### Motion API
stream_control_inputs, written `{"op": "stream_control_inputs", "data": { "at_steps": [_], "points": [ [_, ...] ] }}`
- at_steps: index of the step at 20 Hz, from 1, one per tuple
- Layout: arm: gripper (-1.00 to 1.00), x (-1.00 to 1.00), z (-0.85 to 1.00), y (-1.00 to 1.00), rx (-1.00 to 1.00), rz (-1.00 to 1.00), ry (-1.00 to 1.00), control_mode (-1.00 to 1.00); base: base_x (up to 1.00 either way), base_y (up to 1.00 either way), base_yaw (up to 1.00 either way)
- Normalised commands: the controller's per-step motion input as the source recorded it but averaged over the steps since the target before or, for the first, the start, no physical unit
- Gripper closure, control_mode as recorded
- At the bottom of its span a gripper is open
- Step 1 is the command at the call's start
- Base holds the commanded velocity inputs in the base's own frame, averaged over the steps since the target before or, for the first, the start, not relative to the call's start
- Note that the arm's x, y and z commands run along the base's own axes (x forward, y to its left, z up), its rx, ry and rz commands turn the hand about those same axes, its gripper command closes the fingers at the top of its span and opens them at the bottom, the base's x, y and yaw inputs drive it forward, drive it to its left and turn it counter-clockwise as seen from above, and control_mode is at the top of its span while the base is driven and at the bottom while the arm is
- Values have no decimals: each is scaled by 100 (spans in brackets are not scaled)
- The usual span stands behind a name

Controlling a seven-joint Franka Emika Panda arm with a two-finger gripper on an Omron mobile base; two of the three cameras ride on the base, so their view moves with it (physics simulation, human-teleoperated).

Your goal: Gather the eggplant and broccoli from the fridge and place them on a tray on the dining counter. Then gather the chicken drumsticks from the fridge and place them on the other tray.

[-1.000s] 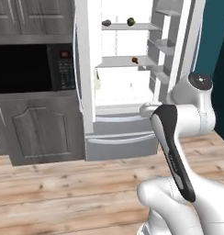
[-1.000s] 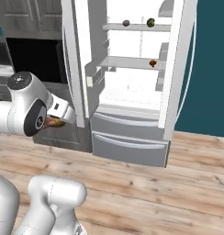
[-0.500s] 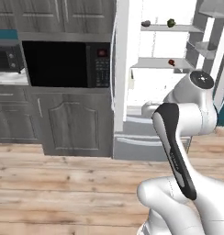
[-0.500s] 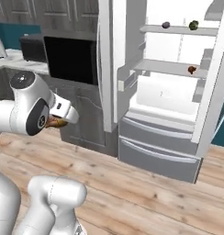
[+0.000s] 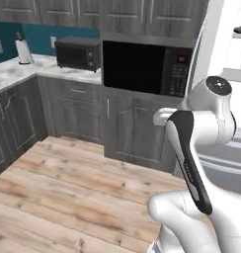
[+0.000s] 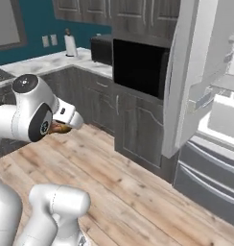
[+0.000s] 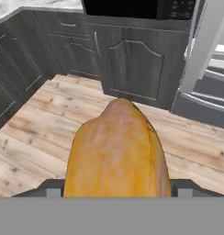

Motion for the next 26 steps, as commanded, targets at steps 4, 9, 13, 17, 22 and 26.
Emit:
{"op": "stream_control_inputs", "data": {
  "at_steps": [4,9,13,17,22,26],
  "points": [
    [100,0,0,0,0,0,0,100,0,54,54],
    [100,0,0,0,0,0,0,100,0,50,52],
    [100,0,0,0,0,0,0,100,0,48,50],
    [100,0,0,0,0,0,0,100,-3,49,46],
    [100,0,0,0,0,0,0,100,-4,43,44],
    [100,0,0,0,0,0,0,100,-3,40,43]
  ]
}}
